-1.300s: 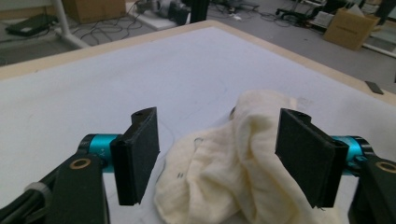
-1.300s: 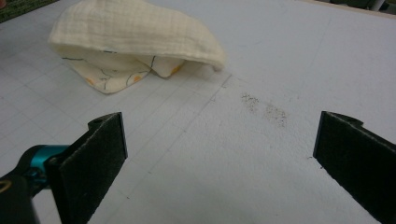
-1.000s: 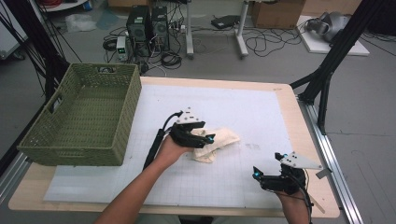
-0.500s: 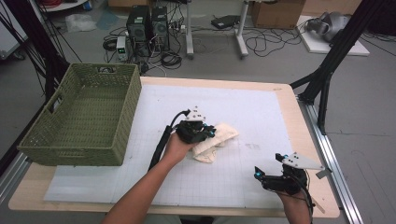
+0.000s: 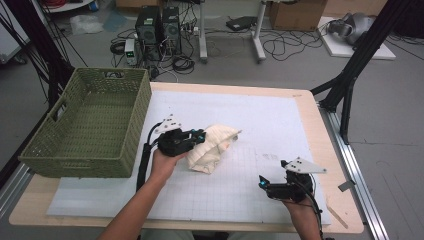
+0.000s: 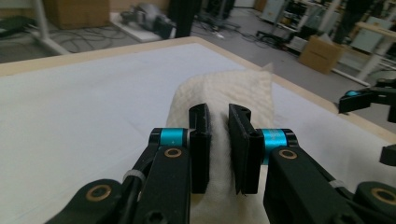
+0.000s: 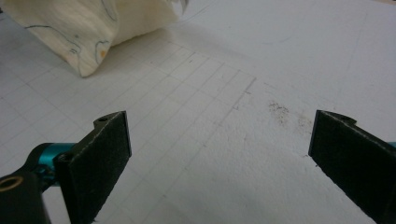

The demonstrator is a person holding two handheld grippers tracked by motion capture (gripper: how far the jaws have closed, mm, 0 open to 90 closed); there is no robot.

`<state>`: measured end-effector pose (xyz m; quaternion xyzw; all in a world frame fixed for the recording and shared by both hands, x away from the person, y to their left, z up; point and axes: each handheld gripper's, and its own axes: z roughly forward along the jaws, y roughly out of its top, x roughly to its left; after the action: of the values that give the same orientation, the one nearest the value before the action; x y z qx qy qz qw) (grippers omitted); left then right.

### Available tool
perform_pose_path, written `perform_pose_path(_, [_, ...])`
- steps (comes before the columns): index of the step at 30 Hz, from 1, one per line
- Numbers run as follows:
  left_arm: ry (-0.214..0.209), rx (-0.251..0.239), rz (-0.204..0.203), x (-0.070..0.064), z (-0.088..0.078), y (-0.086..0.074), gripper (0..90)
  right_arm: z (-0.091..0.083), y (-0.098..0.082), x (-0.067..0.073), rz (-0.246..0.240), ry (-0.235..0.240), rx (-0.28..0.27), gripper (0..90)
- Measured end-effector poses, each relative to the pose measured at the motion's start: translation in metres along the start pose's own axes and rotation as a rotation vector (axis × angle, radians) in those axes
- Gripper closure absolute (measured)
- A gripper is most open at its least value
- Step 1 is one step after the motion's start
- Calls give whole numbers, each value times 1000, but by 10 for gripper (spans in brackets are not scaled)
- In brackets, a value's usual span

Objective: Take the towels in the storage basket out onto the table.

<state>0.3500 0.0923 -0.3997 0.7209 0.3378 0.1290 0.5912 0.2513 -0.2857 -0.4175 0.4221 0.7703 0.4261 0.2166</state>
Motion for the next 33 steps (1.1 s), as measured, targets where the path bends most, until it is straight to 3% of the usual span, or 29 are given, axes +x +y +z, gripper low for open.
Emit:
perform_pose_path(2, [67,8,10,6,-10,-5,797,5,1,1,2,7,5,49])
perform_pose_path(5, [148,77,38,16,-21,-13,803,9,2,1,0,7,10,49])
perform_pose_path(8, [177,105,25,24,-31,-23,799,11,3,2,-4,5,13,57])
perform_pose_path(9, [183,100,25,26,-33,-25,779,12,3,3,-8,4,15,61])
perform_pose_path(13, [209,44,-16,31,-42,-21,545,15,3,5,-25,7,28,67])
perform_pose_path(15, [192,20,-25,32,-44,-14,475,15,3,5,-24,7,26,67])
perform_pose_path(18, [167,7,0,35,-38,-2,458,13,4,5,-19,3,15,67])
perform_pose_path(23, [97,129,-19,37,-10,-4,440,10,5,3,-10,-4,-4,68])
perform_pose_path(25, [89,218,-29,37,-1,-11,465,9,6,4,-10,-1,-13,73])
perform_pose_path(26, [88,242,-43,37,1,-14,533,9,6,4,-8,3,-16,97])
perform_pose_path(30, [71,212,-32,35,-2,-23,861,11,8,4,-12,30,-10,169])
perform_pose_path(33, [50,210,-17,32,-5,-26,896,14,11,4,-17,54,-17,219])
